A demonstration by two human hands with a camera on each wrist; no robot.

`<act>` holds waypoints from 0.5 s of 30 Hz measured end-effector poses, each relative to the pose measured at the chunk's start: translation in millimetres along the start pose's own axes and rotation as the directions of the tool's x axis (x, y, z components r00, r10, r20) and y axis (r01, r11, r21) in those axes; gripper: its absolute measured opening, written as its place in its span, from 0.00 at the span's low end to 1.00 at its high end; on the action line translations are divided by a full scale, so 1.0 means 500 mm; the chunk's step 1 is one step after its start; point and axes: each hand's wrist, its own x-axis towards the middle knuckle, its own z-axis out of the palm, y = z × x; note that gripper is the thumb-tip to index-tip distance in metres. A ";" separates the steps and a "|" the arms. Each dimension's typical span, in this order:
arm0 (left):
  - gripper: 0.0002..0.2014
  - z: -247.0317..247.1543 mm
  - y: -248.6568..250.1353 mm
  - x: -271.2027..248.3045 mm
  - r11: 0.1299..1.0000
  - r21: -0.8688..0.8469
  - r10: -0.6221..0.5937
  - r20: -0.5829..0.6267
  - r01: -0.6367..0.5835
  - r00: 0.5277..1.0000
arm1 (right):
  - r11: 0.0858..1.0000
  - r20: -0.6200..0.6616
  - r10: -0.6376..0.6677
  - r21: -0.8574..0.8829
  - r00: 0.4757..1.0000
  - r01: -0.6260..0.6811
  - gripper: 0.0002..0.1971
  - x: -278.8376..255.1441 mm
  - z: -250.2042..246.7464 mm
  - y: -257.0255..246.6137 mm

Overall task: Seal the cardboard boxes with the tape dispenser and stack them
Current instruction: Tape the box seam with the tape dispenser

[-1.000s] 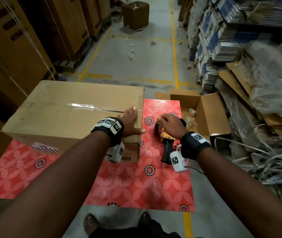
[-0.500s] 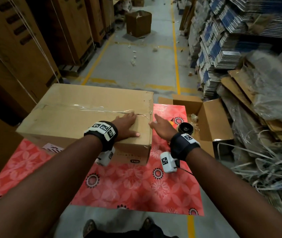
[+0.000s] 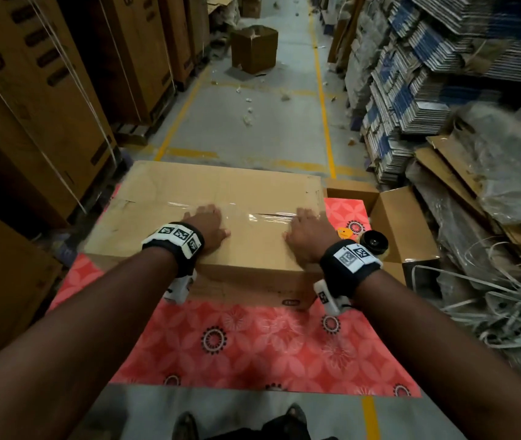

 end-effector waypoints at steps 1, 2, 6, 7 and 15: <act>0.35 0.001 0.011 0.000 0.997 0.004 0.080 -0.004 -0.080 0.997 | 0.995 -0.013 -0.064 0.071 0.998 0.065 0.30 0.010 -0.010 -0.030; 0.34 0.003 0.022 -0.001 0.989 0.004 0.150 0.008 -0.151 0.989 | 0.983 -0.014 -0.122 0.138 0.992 0.122 0.30 0.022 -0.015 -0.061; 0.30 0.011 -0.008 -0.003 0.979 -0.013 0.204 0.027 -0.203 0.979 | 0.974 0.066 -0.097 0.212 0.993 0.081 0.36 0.051 0.010 -0.140; 0.30 0.012 -0.036 -0.002 0.982 -0.017 0.187 0.026 -0.187 0.982 | 0.974 0.054 -0.070 0.219 0.996 0.056 0.37 0.048 0.018 -0.138; 0.36 0.001 -0.299 -0.014 0.999 0.039 -0.003 -0.028 0.004 1.000 | 0.963 0.051 0.165 0.210 0.985 -0.172 0.40 0.045 0.008 -0.160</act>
